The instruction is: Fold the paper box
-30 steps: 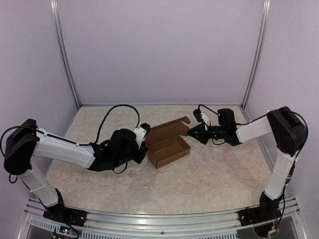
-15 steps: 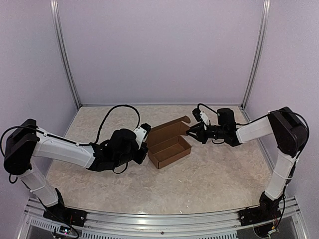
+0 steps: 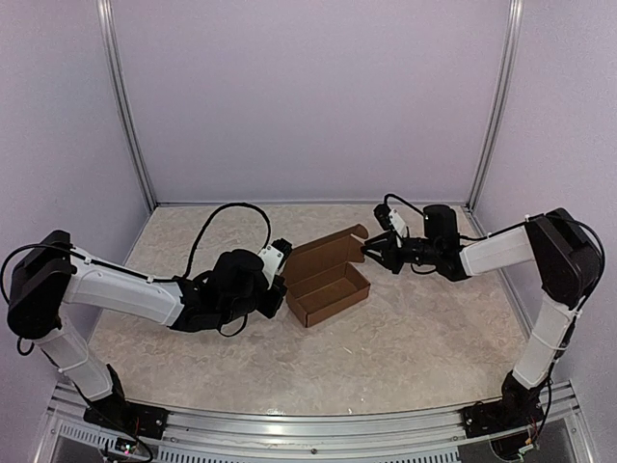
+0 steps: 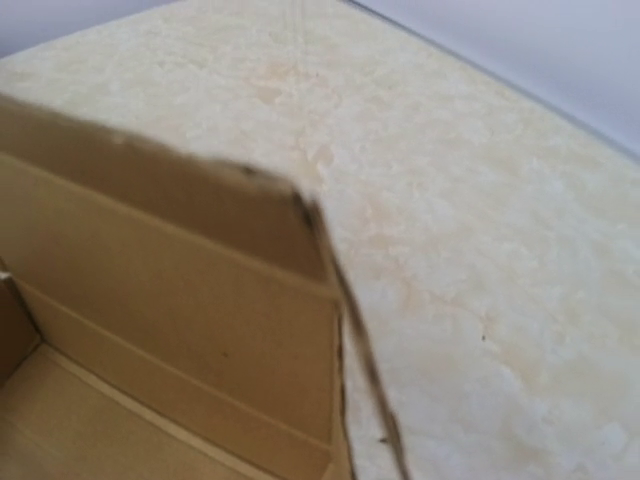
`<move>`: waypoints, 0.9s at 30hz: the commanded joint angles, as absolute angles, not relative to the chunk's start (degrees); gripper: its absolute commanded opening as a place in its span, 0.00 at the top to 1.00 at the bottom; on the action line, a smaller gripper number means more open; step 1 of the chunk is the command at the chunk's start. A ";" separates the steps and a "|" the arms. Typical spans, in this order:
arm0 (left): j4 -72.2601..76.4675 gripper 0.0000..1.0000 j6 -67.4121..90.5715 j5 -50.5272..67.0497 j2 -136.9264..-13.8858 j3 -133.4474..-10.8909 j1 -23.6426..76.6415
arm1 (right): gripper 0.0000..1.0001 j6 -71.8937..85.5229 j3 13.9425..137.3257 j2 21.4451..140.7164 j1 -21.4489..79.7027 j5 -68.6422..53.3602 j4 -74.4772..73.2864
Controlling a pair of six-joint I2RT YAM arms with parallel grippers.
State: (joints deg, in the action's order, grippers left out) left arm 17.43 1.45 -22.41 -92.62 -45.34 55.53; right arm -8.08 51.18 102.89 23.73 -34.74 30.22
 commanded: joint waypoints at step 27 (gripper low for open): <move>14.55 1.00 1.90 -21.18 -92.99 -46.67 55.59 | 0.89 -8.87 53.95 104.94 25.82 -33.93 29.68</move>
State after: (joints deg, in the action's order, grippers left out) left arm 16.49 1.48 -22.20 -92.62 -45.47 55.53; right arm -8.34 52.47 103.72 24.97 -34.30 30.20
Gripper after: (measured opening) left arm 0.007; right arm 0.129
